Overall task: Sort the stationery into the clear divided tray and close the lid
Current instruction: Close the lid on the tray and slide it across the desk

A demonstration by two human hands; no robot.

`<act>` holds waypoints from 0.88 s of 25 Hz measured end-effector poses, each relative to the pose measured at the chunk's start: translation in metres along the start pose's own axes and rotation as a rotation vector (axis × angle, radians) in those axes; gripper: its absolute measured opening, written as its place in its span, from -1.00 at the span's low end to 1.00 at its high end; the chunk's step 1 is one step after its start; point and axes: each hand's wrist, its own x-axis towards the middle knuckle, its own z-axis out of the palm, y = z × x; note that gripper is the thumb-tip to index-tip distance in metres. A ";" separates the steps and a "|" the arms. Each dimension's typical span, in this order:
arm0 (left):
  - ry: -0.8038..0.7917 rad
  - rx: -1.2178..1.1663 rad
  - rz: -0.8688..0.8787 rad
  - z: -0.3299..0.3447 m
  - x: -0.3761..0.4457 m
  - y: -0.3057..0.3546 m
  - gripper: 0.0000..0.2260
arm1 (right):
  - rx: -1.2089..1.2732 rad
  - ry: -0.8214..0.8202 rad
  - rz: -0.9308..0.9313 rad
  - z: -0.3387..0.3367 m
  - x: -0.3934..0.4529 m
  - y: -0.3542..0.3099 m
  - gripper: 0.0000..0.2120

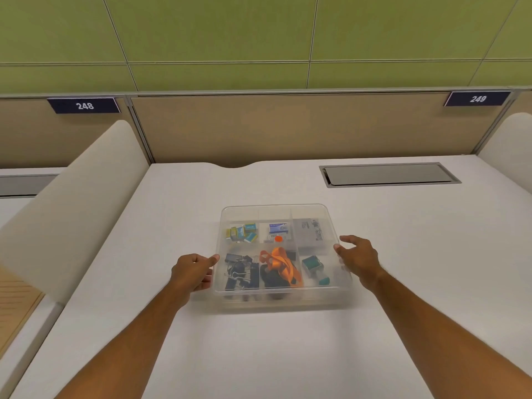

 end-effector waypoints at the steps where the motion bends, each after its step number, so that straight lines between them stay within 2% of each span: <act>1: -0.022 -0.008 0.000 -0.002 -0.003 -0.003 -0.73 | -0.015 -0.033 -0.008 -0.003 -0.004 0.002 -0.57; 7: -0.107 -0.091 -0.008 -0.008 -0.033 -0.010 -0.81 | -0.219 -0.414 -0.065 -0.027 -0.035 -0.008 -0.35; 10: -0.124 -0.142 -0.027 -0.007 -0.046 -0.011 -0.82 | -0.293 -0.541 -0.072 -0.039 -0.044 -0.012 -0.24; 15: -0.075 -0.251 -0.050 0.001 -0.057 -0.015 -0.88 | -0.345 -0.559 -0.076 -0.042 -0.047 -0.008 -0.14; 22: -0.042 -0.241 -0.092 0.005 -0.057 -0.012 -0.87 | -0.460 -0.531 -0.128 -0.037 -0.042 -0.006 -0.11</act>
